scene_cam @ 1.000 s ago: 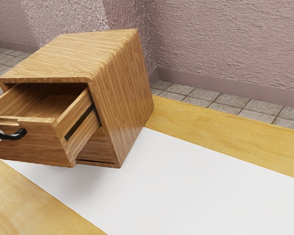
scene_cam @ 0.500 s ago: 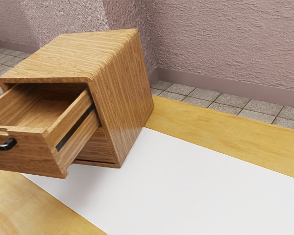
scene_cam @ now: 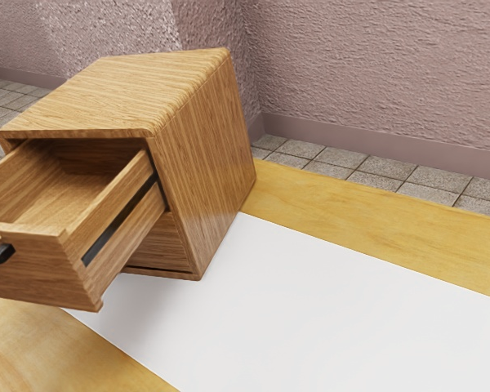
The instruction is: Pull the drawer handle with one arm to open the drawer
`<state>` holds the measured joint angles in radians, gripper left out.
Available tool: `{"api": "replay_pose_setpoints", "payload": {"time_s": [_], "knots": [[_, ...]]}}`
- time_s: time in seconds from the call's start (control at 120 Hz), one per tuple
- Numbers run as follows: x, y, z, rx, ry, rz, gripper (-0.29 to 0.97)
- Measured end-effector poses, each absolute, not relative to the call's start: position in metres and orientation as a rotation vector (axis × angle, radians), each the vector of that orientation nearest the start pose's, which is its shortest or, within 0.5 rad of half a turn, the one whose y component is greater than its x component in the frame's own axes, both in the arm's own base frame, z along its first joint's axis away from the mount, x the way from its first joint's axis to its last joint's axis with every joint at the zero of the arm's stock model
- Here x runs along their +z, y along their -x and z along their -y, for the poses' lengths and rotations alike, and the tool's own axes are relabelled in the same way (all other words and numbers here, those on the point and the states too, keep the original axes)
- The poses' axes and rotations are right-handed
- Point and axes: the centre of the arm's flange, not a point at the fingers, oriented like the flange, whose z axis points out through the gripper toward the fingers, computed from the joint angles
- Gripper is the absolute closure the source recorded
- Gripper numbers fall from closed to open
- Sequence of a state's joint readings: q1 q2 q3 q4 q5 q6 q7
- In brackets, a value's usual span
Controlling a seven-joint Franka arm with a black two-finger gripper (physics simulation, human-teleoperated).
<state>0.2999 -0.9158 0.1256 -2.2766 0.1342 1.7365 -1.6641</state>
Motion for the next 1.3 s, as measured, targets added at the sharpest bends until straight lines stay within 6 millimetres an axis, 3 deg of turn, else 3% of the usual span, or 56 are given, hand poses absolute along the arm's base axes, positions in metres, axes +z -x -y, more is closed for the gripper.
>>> {"api": "replay_pose_setpoints", "payload": {"time_s": [0.667, 0.875, 1.083, 1.142, 1.3], "knots": [[0.68, -0.223, -0.134, 0.503, -1.488, -2.492, 0.78], [0.684, -0.219, -0.131, 0.523, -1.481, -2.483, 0.69], [0.702, -0.209, -0.115, 0.6, -1.485, -2.442, 0.55], [0.718, -0.228, -0.122, 0.59, -1.487, -2.45, 0.42], [0.762, -0.338, -0.151, 0.507, -1.544, -2.486, 0.2]]}}
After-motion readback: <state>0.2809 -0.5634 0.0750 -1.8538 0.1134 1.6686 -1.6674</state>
